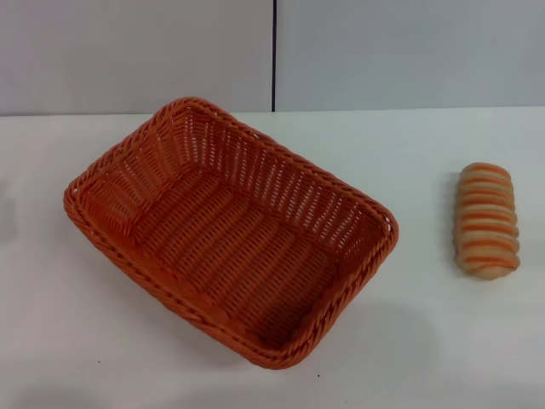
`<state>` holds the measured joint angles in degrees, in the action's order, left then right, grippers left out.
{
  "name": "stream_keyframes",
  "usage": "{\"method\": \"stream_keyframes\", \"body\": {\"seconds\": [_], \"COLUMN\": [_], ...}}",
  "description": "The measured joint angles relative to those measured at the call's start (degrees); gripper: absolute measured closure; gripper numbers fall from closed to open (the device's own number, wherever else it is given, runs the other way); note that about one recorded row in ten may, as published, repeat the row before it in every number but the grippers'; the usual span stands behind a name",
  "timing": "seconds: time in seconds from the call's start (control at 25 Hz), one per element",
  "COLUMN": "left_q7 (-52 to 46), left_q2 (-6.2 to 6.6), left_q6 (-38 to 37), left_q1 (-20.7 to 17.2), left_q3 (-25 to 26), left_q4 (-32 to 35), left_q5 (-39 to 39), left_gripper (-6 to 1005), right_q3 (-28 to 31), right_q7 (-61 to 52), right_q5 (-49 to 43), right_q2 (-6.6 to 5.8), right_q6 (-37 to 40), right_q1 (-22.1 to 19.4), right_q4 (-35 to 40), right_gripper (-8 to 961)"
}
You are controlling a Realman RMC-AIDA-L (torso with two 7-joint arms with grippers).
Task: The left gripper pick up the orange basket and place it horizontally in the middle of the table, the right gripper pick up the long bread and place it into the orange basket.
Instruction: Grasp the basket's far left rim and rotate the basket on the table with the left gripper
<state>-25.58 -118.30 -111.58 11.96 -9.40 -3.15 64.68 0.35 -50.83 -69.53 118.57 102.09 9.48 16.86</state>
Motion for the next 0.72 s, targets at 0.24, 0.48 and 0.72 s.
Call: {"method": "stream_keyframes", "body": {"seconds": [0.24,0.48,0.72], "left_q7": [0.07,0.0,0.0], "left_q2": [-0.05,-0.08,0.04], "left_q6": [-0.05,-0.14,-0.2], "left_q1": [-0.37,-0.65,-0.61], "left_q3": [0.07,0.09,0.07], "left_q4": [0.03,0.07,0.38], "left_q5": [0.0,0.02,0.18], "left_gripper": [646,854,970], "right_q3": [0.19,0.18,-0.17], "right_q7": [0.06,0.03,-1.0], "right_q5": [0.0,-0.01,-0.15], "right_q2": [0.04,-0.05,-0.22], "right_q6": [0.05,0.05,0.01], "right_q1": [-0.15,0.18,0.52], "right_q4": [-0.25,-0.19,0.18], "right_gripper": [832,948,909]}}
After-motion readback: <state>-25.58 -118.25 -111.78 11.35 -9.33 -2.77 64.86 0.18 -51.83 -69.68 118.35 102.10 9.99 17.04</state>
